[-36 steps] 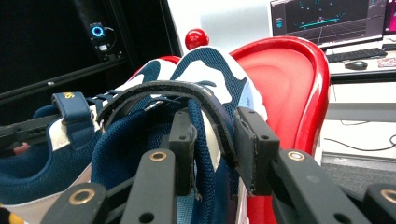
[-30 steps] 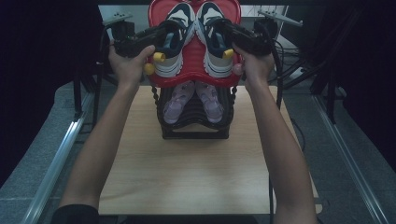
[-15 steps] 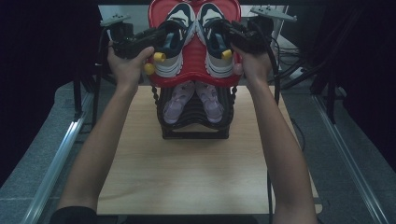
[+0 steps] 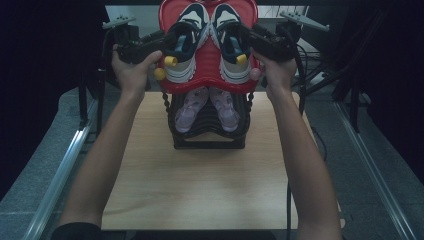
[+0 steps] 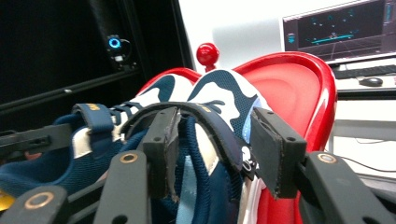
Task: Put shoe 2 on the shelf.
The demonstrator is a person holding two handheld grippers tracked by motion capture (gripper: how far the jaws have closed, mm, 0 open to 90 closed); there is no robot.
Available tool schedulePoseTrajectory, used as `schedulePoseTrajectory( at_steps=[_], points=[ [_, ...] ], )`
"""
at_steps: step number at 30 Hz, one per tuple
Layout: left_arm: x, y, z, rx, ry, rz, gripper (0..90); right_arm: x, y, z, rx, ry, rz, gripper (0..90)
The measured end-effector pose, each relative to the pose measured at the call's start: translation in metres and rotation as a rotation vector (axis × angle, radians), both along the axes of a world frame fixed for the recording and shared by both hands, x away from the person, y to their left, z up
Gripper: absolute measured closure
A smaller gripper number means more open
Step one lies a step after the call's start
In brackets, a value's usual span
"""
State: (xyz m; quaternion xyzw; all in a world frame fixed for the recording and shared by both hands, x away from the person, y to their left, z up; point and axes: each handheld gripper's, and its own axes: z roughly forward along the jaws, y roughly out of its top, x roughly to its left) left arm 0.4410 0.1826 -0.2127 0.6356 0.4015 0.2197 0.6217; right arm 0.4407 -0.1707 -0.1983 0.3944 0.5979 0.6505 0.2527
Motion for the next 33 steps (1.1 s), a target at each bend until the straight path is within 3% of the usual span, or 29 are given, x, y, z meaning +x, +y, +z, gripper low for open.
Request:
schedulePoseTrajectory(
  at_steps=[11,24,33],
  points=[
    [-0.014,0.014,0.004,-0.032,-0.026,-0.011,52.5,-0.017,-0.012,-0.005,0.02,-0.019,0.042,49.3],
    [-0.031,0.041,-0.014,-0.05,-0.024,-0.002,51.7,-0.03,-0.027,-0.025,0.026,-0.042,0.047,49.8],
    [-0.043,0.05,-0.023,-0.043,-0.034,-0.009,51.7,-0.045,-0.04,-0.043,0.034,-0.068,0.028,50.8]
  ],
)
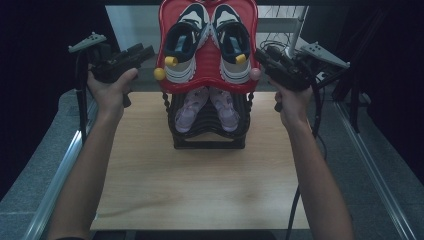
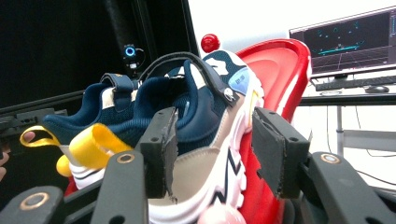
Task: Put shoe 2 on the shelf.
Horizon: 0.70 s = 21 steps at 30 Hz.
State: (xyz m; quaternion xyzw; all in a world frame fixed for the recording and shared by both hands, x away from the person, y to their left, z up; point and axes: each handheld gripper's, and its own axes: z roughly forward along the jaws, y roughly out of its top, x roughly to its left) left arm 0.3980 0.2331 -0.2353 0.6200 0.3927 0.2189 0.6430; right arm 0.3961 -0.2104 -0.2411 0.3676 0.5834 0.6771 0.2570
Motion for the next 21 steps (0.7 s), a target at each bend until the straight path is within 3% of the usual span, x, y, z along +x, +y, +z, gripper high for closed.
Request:
schedulePoseTrajectory(
  at_steps=[3,9,21],
  points=[
    [-0.006,0.003,-0.003,0.009,-0.007,-0.003,51.7,-0.004,-0.005,-0.005,0.003,-0.005,-0.006,50.8],
    [-0.012,0.01,-0.018,0.025,0.021,-0.006,51.8,-0.01,-0.015,-0.02,-0.01,0.003,-0.031,51.1],
    [-0.031,0.024,-0.056,0.064,0.055,-0.004,51.9,-0.016,-0.024,-0.055,-0.007,0.075,-0.013,51.4]
  ],
)
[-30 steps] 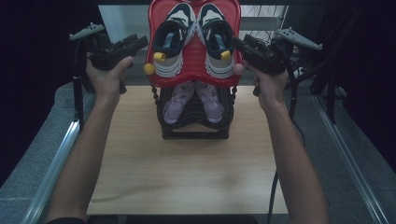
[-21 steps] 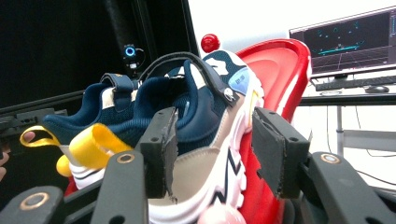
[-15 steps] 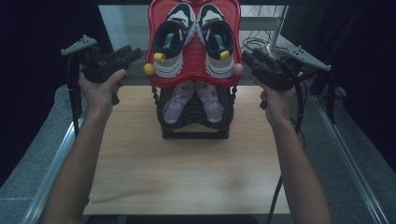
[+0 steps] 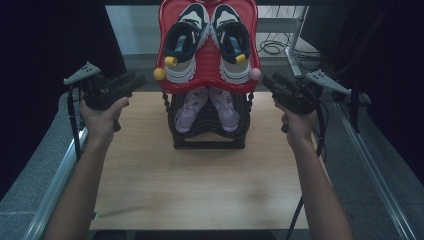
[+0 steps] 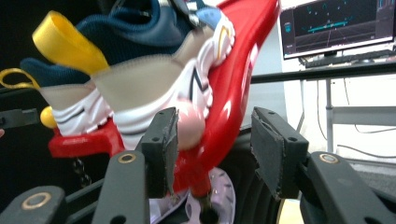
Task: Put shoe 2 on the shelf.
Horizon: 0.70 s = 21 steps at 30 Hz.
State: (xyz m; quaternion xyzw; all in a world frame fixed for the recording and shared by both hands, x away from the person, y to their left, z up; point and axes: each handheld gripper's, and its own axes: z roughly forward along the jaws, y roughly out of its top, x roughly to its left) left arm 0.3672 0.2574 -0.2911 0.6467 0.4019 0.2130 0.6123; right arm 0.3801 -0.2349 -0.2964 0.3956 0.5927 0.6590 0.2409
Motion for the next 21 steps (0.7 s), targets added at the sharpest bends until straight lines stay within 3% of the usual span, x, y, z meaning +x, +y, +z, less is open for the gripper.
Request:
schedulePoseTrajectory(
  at_steps=[10,17,21],
  points=[
    [-0.012,-0.001,-0.046,0.022,0.053,-0.014,51.3,-0.01,-0.003,-0.038,-0.013,0.039,0.004,51.6],
    [-0.022,0.0,-0.083,0.004,0.099,-0.007,51.3,-0.022,-0.003,-0.078,-0.017,0.087,0.016,51.8],
    [-0.029,0.002,-0.102,0.001,0.103,0.011,51.8,-0.027,-0.004,-0.099,-0.009,0.11,0.018,51.8]
  ],
)
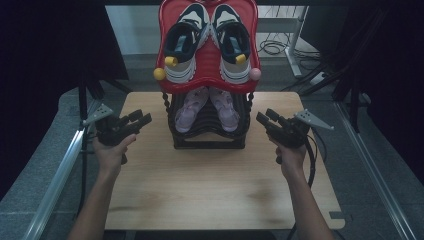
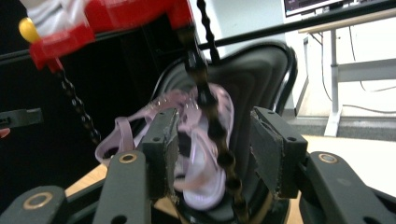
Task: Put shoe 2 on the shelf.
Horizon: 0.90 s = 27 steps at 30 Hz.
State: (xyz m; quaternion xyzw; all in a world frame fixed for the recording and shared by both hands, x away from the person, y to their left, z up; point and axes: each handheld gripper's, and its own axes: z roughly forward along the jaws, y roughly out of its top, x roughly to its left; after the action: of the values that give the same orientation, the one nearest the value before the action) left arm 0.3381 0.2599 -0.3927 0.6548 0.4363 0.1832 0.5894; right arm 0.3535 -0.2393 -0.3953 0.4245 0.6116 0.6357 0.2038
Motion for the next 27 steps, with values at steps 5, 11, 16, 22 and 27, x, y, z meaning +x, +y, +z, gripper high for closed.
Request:
schedulePoseTrajectory(
  at_steps=[5,11,16,22,27],
  points=[
    [-0.008,-0.004,-0.026,0.032,0.045,-0.012,51.3,-0.005,-0.001,-0.029,-0.012,0.05,-0.003,51.7],
    [-0.014,-0.009,-0.056,0.056,0.101,-0.022,50.7,-0.01,0.0,-0.061,-0.02,0.114,-0.007,51.5],
    [-0.016,-0.011,-0.077,0.076,0.157,-0.039,50.0,-0.016,0.0,-0.081,-0.054,0.149,-0.004,50.7],
    [-0.017,-0.013,-0.091,0.099,0.19,-0.04,49.4,-0.02,0.001,-0.099,-0.075,0.187,-0.002,49.9],
    [-0.021,-0.009,-0.09,0.084,0.182,-0.029,48.8,-0.021,0.0,-0.095,-0.076,0.172,-0.01,49.2]
  ],
)
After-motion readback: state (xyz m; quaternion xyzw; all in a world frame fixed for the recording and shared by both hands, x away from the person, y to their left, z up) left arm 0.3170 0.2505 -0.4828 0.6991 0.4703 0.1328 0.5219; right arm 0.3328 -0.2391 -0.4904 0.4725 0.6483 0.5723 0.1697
